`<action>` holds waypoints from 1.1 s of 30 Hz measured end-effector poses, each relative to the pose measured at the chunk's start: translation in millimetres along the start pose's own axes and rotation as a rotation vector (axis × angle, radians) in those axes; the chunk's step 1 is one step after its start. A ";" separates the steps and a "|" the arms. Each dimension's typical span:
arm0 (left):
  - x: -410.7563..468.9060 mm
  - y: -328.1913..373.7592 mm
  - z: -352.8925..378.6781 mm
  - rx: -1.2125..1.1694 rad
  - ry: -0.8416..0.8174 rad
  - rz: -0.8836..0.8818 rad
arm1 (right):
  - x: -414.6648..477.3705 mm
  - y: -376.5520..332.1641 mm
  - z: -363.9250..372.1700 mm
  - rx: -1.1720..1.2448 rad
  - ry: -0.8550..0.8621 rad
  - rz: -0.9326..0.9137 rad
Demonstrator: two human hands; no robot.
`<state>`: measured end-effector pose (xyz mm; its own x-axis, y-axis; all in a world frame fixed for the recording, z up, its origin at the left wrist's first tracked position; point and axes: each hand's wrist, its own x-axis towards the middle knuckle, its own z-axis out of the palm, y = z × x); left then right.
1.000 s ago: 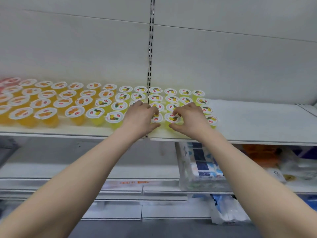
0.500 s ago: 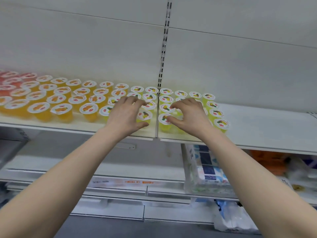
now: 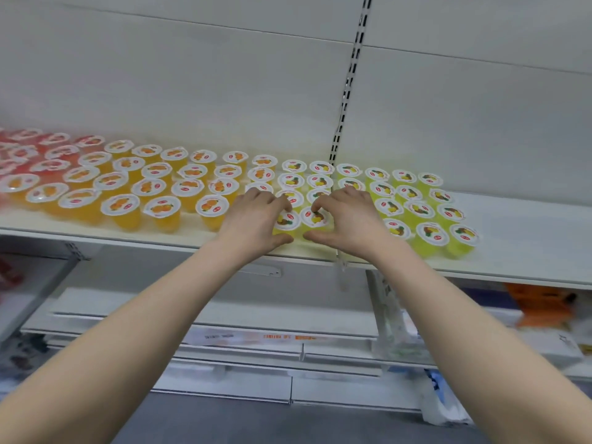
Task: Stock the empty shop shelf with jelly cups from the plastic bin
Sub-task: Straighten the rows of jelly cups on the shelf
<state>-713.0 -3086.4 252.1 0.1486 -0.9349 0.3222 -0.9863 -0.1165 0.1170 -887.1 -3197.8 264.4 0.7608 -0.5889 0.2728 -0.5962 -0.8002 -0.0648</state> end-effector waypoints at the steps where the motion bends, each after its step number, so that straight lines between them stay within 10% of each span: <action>1: 0.1 -1.0 -0.2 0.003 -0.006 0.002 | -0.8 -0.8 -0.3 -0.003 -0.003 0.007; 24: 7.7 -16.5 4.6 -0.099 0.155 0.038 | 36.5 5.8 -5.7 0.049 -0.048 0.270; 33: 64.3 -19.0 -11.2 0.057 -0.149 -0.015 | 47.0 -1.4 -12.4 0.101 -0.157 0.373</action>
<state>-683.9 -3140.5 281.1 0.1551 -0.9719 0.1773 -0.9872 -0.1455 0.0658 -853.7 -3222.9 289.2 0.5318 -0.8444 0.0637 -0.8161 -0.5312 -0.2277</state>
